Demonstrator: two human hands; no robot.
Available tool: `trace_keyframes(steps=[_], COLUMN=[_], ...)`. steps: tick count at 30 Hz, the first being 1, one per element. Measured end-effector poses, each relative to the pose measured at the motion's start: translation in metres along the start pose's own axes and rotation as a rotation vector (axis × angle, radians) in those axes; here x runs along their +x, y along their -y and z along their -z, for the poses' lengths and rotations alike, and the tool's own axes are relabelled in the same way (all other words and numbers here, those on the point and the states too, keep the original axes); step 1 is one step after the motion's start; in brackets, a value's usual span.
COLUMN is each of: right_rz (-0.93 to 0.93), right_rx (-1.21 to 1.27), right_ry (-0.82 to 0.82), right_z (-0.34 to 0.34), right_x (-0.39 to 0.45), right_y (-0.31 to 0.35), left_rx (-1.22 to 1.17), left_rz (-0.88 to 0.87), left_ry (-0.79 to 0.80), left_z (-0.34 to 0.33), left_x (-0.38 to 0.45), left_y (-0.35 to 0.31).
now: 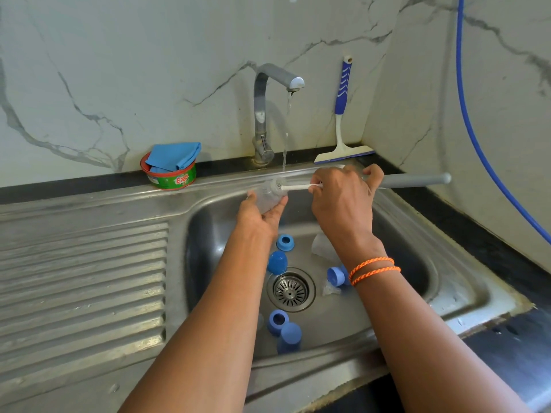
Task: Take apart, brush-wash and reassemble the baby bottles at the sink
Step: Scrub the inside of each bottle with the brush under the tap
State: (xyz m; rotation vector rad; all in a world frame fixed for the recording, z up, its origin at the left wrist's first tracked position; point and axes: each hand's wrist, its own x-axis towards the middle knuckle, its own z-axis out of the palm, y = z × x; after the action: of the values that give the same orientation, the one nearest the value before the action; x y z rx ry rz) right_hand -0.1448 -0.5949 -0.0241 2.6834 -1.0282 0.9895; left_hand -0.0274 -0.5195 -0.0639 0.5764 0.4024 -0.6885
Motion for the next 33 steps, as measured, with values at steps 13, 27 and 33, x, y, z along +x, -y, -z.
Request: trace_keyframes(steps=[13,27,33], right_rz=[-0.027,-0.182,-0.24], right_rx=[0.01,0.335,0.214], right_ry=[0.016,0.162,0.154], right_z=[0.0,-0.007,-0.004], right_x=[0.001,0.002,-0.005], right_y=[-0.001,-0.024,-0.009], left_rx=[-0.052,0.09,0.14], left_rz=[0.047,-0.052,-0.071], left_ry=[0.032,0.101,0.084], left_z=[-0.003,-0.003,-0.003], left_x=[-0.002,-0.001,0.001], left_y=[0.002,-0.001,-0.006])
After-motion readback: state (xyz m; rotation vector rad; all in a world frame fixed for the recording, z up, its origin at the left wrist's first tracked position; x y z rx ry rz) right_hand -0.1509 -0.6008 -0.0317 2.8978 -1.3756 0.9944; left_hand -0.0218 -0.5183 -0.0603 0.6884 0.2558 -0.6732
